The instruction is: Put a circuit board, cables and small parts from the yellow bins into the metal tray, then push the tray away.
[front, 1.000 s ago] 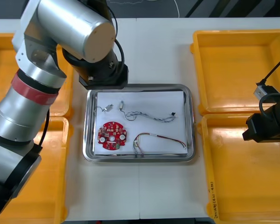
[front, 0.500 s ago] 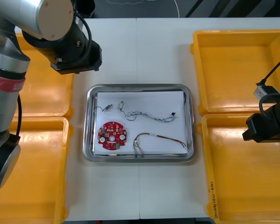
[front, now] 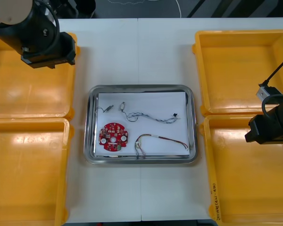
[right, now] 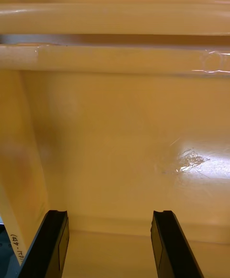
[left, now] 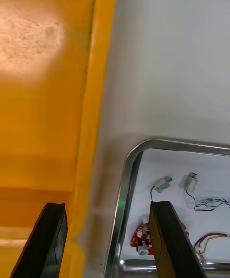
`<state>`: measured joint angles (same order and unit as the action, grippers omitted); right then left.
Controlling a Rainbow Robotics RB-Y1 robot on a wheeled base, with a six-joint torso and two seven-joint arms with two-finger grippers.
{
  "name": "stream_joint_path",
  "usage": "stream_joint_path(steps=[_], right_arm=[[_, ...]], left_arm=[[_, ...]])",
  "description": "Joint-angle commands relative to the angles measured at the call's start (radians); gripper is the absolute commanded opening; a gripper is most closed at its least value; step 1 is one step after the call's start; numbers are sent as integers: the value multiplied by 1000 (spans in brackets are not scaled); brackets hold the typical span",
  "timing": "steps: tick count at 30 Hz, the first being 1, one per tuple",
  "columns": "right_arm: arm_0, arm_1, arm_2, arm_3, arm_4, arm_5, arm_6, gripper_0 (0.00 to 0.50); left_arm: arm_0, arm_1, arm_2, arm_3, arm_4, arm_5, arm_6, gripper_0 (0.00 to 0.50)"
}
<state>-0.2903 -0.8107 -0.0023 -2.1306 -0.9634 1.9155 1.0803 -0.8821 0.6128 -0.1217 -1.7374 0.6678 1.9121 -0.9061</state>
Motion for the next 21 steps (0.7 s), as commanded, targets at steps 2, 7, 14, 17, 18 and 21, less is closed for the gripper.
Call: stream_joint_path(steps=[2, 7, 14, 17, 18, 21], right_arm=[[10, -33, -33, -29, -9, 4, -42, 500], [10, -35, -33, -29, -11, 4, -42, 500], [10, -33, -33, -29, -11, 4, -37, 500], [10, -33, -33, -28, -12, 4, -36, 500], [11, -35, -33, -29, -12, 4, -37, 500], [10, -35, -33, -29, -14, 4, -36, 500]], left_arm=[[-29, 93, 68, 52, 36, 8, -152, 500], [-29, 156, 76, 98, 75, 8, -218, 500], [23, 223, 105, 107, 138, 8, -244, 500], [65, 223, 148, 93, 141, 8, -297, 500], [86, 225, 165, 84, 141, 8, -320, 500], [130, 228, 201, 61, 141, 8, -362, 500]])
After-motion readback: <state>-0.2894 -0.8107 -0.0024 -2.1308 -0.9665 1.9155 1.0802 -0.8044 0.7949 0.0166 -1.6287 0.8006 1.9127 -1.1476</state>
